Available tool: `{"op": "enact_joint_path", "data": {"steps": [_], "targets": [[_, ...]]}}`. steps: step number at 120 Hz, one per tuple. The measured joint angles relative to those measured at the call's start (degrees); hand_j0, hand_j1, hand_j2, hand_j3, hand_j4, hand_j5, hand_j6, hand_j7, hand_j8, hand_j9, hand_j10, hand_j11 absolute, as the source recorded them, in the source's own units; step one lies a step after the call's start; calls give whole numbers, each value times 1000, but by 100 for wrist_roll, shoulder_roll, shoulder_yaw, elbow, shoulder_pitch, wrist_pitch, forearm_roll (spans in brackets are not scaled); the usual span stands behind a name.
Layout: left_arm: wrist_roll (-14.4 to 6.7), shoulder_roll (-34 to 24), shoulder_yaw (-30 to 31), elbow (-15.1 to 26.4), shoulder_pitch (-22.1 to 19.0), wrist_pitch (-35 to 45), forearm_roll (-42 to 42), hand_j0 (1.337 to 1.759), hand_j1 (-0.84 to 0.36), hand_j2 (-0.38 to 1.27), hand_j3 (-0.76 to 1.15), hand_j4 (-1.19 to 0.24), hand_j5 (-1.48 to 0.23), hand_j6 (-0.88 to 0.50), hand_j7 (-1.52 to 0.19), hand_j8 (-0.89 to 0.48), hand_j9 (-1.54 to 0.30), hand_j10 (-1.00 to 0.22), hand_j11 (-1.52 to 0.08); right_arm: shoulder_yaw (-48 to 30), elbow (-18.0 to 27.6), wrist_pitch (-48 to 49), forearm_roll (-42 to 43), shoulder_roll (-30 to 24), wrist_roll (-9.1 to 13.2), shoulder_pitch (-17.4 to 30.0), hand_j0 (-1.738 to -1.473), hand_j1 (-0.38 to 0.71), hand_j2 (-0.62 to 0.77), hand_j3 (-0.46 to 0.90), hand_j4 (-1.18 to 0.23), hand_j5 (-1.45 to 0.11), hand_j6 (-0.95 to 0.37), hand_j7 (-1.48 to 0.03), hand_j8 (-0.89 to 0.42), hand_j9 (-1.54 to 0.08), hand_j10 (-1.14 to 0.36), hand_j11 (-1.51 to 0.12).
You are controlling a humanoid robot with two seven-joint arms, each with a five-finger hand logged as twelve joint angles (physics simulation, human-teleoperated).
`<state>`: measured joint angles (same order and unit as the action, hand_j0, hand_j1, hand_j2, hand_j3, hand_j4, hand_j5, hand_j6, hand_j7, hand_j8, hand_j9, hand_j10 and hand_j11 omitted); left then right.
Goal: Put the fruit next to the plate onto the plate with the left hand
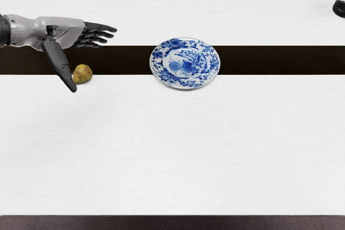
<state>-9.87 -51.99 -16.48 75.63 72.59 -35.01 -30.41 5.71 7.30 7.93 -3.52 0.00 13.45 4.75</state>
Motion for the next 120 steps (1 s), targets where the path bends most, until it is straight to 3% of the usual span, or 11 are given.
{"op": "enact_joint_path", "data": {"steps": [16, 21, 26, 34, 39, 45, 53, 79, 120], "targets": [[-22, 4, -35, -2, 63, 0, -7, 1658, 331, 4, 0, -20, -21, -20, -21, -20, -21, -19, -21, 0, -1, 0, -10, 0, 2, -8, -1658, -349, 0, 0, 0, 0, 0, 0, 0, 0, 0, 0], [-136, 28, -41, -32, 76, 0, -12, 1658, 331, 4, 0, -19, -21, -20, -21, -20, -21, -19, -21, 0, -1, -1, -10, 0, 1, -11, -1658, -349, 0, 0, 0, 0, 0, 0, 0, 0, 0, 0], [-448, 151, -46, -66, 160, -1, -20, 1658, 332, 5, 0, -20, -21, -20, -21, -20, -21, -19, -21, 0, -1, -1, -10, 0, 1, -14, -1658, -349, 0, 0, 0, 0, 0, 0, 0, 0, 0, 0], [-1295, 534, -56, -113, 449, 6, -34, 1658, 331, 4, 0, -19, -21, -20, -21, -20, -21, -19, -21, 0, -2, -1, -9, 0, 0, -16, -1658, -349, 0, 0, 0, 0, 0, 0, 0, 0, 0, 0], [-1696, 690, -59, -141, 617, 82, -41, 1658, 331, 4, 0, -19, -21, -20, -21, -20, -21, -19, -21, 0, -4, -2, -9, 0, 0, -15, -1658, -349, 0, 0, 0, 0, 0, 0, 0, 0, 0, 0], [-2008, 890, -57, -172, 805, 179, -81, 1658, 331, 4, 0, -19, -21, -20, -21, -19, -21, -18, -21, 0, -6, -2, -9, 0, 0, -13, -1658, -349, 0, 0, 0, 0, 0, 0, 0, 0, 0, 0], [-2246, 1305, -30, -215, 790, 476, -409, 1658, 331, 4, 0, -19, -21, -20, -21, -19, -21, -18, -21, 0, -7, -2, -9, 0, 0, -11, -1658, -349, 0, 0, 0, 0, 0, 0, 0, 0, 0, 0], [-2479, 1844, 32, -672, 390, 1347, -1737, 1658, 330, 4, 0, -19, -22, -20, -21, -20, -21, -19, -21, 0, -9, -2, -3, 0, 0, -10, -1658, -349, 0, 0, 0, 0, 0, 0, 0, 0, 0, 0], [-2511, 2590, 1076, -1771, 473, 1572, -2467, 1658, 330, 4, 0, -20, -22, -21, -22, -21, -22, -20, -22, 0, -8, -2, 0, 0, 0, -2, -1658, -349, 0, 0, 0, 0, 0, 0, 0, 0, 0, 0]]}}
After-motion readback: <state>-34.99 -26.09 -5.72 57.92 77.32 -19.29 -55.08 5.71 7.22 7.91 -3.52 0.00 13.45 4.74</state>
